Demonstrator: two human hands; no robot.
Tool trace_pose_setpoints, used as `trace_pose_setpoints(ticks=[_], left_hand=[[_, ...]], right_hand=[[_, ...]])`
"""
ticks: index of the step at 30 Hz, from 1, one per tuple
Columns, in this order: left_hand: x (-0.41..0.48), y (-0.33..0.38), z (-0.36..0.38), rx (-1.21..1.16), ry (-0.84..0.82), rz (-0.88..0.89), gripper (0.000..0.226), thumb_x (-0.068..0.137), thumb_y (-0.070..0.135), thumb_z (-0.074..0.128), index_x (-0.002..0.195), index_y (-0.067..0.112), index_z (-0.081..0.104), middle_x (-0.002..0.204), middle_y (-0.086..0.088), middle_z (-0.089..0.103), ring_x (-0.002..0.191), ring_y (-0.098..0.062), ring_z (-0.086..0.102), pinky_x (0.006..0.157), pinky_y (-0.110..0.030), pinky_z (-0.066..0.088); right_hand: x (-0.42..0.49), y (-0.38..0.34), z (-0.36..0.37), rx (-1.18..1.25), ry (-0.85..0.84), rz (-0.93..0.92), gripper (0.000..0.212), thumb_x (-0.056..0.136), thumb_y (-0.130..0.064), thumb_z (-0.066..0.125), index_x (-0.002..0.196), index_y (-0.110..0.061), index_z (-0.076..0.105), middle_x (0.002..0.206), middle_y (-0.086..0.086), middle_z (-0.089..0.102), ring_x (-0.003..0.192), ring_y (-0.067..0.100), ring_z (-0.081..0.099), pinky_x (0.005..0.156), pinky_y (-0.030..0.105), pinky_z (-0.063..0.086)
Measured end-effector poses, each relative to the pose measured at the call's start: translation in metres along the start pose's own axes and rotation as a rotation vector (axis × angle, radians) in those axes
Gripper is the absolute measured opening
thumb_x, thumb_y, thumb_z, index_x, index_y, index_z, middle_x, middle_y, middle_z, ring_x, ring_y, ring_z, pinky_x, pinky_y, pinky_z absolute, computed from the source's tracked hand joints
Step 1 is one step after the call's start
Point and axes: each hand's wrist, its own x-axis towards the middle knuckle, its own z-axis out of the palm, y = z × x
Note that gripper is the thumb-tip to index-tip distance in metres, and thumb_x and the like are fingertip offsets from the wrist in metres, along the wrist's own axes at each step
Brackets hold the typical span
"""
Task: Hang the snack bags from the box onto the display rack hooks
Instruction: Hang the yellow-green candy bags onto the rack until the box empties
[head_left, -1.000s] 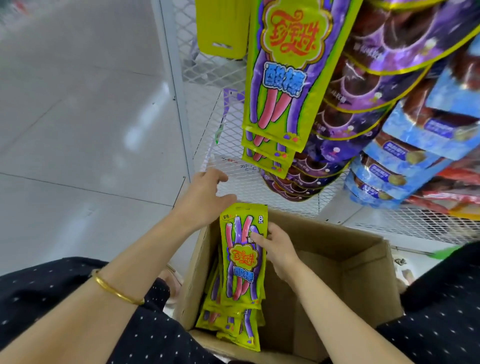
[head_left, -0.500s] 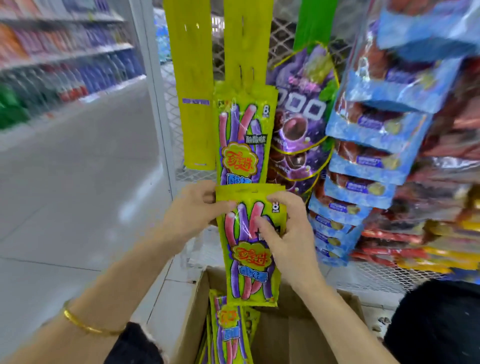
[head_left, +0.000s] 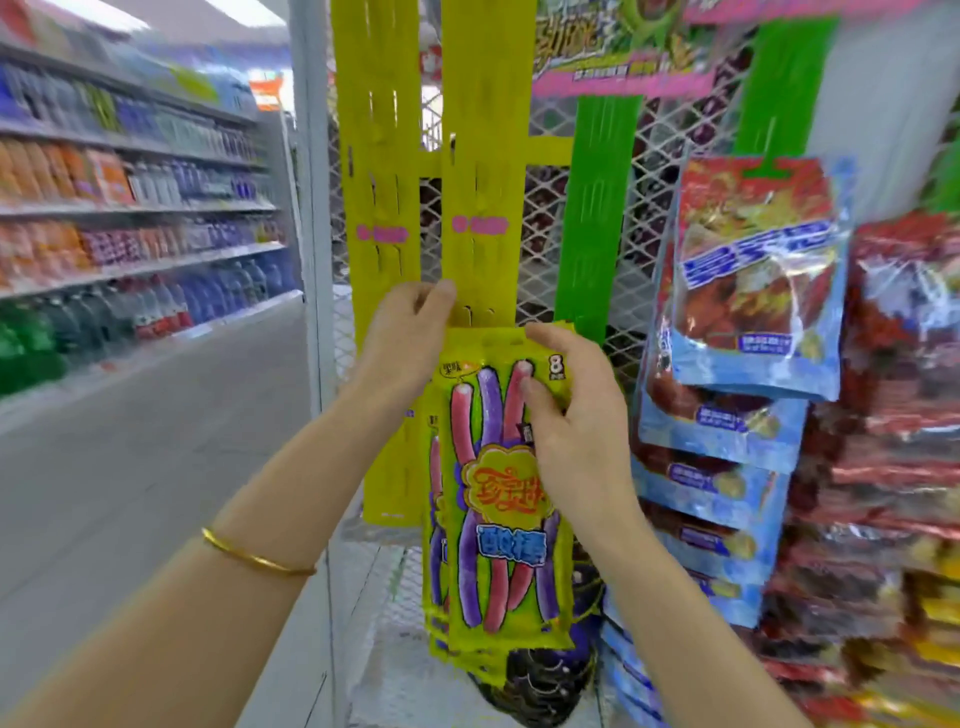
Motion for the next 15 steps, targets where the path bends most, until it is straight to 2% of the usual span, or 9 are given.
trace_pose_setpoints(ticks=[2,4,6,9,15], left_hand=[[0.001,0.0,-0.001,-0.089,-0.02,-0.066,0.018,0.097,0.042,0.04,0.094,0.026,0.05,0.081,0.015,0.046,0.072,0.001,0.042,0.061,-0.016,0.034],[0.001,-0.002,-0.001,-0.107,-0.036,-0.054,0.019,0.095,0.043,0.045,0.088,0.026,0.049,0.081,0.013,0.045,0.071,0.001,0.041,0.064,-0.018,0.032],[-0.001,-0.002,0.0,-0.103,-0.014,-0.021,0.018,0.092,0.038,0.054,0.092,0.02,0.055,0.084,0.008,0.056,0.078,-0.005,0.051,0.068,-0.02,0.04],[-0.003,-0.001,0.002,-0.142,0.012,-0.041,0.013,0.089,0.031,0.061,0.094,0.02,0.06,0.094,0.0,0.069,0.092,-0.018,0.064,0.082,-0.035,0.051],[-0.003,0.0,0.001,-0.264,0.003,-0.122,0.006,0.087,0.023,0.063,0.081,0.022,0.062,0.095,-0.008,0.07,0.095,-0.027,0.066,0.089,-0.046,0.052]], right_hand=[[0.012,0.0,0.007,0.008,0.014,0.016,0.028,0.092,-0.005,0.054,0.119,-0.01,0.055,0.108,-0.013,0.049,0.103,-0.009,0.039,0.088,-0.002,0.026],[0.021,-0.001,0.013,0.008,0.026,0.017,0.027,0.092,-0.005,0.053,0.12,-0.008,0.053,0.11,-0.006,0.049,0.1,-0.008,0.038,0.087,-0.003,0.025],[0.026,-0.001,0.019,-0.006,0.028,0.008,0.028,0.092,-0.004,0.053,0.121,-0.006,0.051,0.111,-0.002,0.048,0.1,-0.008,0.037,0.087,-0.003,0.024],[0.027,0.0,0.024,-0.032,0.022,0.007,0.03,0.093,-0.005,0.053,0.122,-0.006,0.049,0.112,-0.001,0.044,0.096,-0.01,0.036,0.087,-0.003,0.024],[0.027,0.004,0.025,-0.038,-0.008,0.051,0.032,0.094,-0.006,0.052,0.126,-0.008,0.049,0.114,-0.001,0.04,0.099,-0.028,0.032,0.084,-0.006,0.022]])
